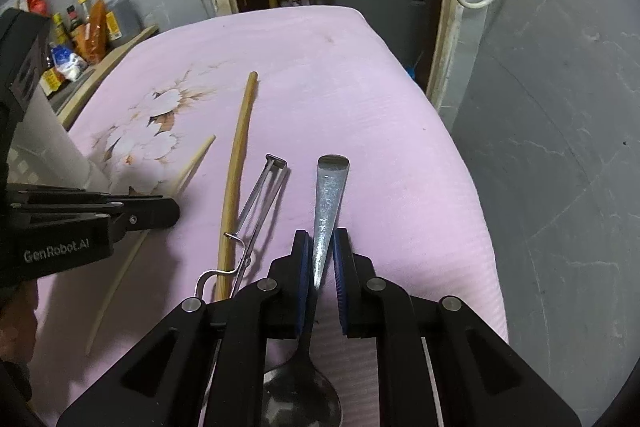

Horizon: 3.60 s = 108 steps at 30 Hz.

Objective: Organize utensils
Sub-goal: 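Lift the chopstick and spoon and drop both into the white caddy, then lower the right tool to the metal peeler and close on it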

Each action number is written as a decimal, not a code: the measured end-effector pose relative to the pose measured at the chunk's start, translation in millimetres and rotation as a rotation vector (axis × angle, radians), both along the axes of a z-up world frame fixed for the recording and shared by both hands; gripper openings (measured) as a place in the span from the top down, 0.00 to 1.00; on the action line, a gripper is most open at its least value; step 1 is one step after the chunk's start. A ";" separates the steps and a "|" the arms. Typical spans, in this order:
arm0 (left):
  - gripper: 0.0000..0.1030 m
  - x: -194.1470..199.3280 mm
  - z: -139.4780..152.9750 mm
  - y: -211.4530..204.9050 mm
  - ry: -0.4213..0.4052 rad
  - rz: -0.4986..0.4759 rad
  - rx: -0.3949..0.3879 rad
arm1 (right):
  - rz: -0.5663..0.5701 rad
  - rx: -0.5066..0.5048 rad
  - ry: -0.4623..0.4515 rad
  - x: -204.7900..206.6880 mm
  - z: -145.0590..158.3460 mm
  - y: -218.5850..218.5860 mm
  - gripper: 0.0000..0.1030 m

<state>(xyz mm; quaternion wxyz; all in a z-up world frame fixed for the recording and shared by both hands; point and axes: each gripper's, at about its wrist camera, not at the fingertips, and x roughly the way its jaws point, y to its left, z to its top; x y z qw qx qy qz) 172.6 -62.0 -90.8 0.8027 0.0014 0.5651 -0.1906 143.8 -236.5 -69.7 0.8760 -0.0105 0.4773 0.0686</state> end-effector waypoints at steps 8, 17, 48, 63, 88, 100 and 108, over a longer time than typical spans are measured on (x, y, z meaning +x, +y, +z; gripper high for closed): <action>0.98 -29.0 17.1 2.7 -0.163 -0.001 -0.098 | -0.013 0.137 -0.178 -27.5 23.1 -18.9 0.94; 0.98 -82.7 53.3 21.8 -0.458 0.047 -0.222 | 0.089 0.155 -0.511 -66.8 70.9 -1.3 0.95; 0.98 -111.8 222.4 212.8 -0.903 0.557 -0.317 | 0.423 0.378 -0.746 -41.0 213.8 119.5 0.95; 0.98 -101.4 163.3 288.0 -0.942 0.842 -0.353 | 0.458 0.355 -0.668 -22.7 156.9 157.8 0.95; 0.92 -116.3 116.8 229.6 -0.890 0.655 -0.166 | 0.480 0.336 -0.518 -14.1 112.9 160.9 0.77; 0.53 -119.5 168.2 190.8 -0.877 0.549 -0.130 | 0.334 0.373 -0.633 -18.3 169.5 109.6 0.27; 0.25 -116.8 183.5 159.0 -0.898 0.477 -0.109 | 0.218 0.325 -0.689 -21.3 193.9 66.2 0.07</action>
